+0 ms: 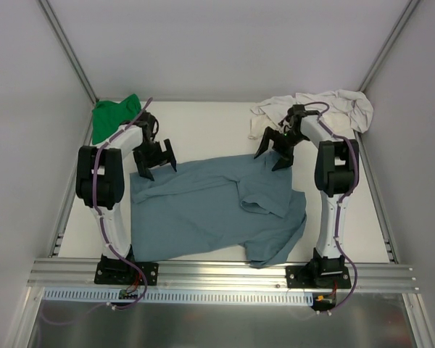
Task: Fold and stack the t-shirts
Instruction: Fold the flattened tshirt in 1/3 of the way
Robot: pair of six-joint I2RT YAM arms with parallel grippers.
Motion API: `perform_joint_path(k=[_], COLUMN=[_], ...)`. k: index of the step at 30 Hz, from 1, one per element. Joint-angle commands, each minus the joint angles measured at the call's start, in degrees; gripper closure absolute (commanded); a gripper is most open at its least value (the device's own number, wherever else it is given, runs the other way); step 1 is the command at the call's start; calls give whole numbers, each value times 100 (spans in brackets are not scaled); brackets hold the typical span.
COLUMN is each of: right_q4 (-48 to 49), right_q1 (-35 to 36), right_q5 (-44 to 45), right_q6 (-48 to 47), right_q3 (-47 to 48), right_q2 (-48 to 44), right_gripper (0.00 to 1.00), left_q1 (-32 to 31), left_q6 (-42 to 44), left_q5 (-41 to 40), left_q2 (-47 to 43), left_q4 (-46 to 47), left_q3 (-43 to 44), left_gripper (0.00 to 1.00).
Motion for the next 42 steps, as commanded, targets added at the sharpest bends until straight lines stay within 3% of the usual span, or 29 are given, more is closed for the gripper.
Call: perform_joint_path(k=[1, 18, 26, 42], right_q4=[-48, -443, -654, 952], right_q1=[-28, -28, -107, -652], right_q5=[-42, 169, 160, -428], right_q6=[92, 224, 312, 1137], right_q3=[321, 1508, 2508, 3274], right_q2=[109, 926, 1488, 1814], right_gripper=[0, 1, 1, 0], left_q1=[-44, -44, -44, -35], left_q6=[-115, -344, -247, -28], left_q5=[70, -105, -264, -44], left_q2=[164, 1201, 1799, 2036], left_q4=[-33, -147, -173, 1179], left_q3=[159, 1362, 2496, 3182], left_gripper=[2, 2, 2, 1])
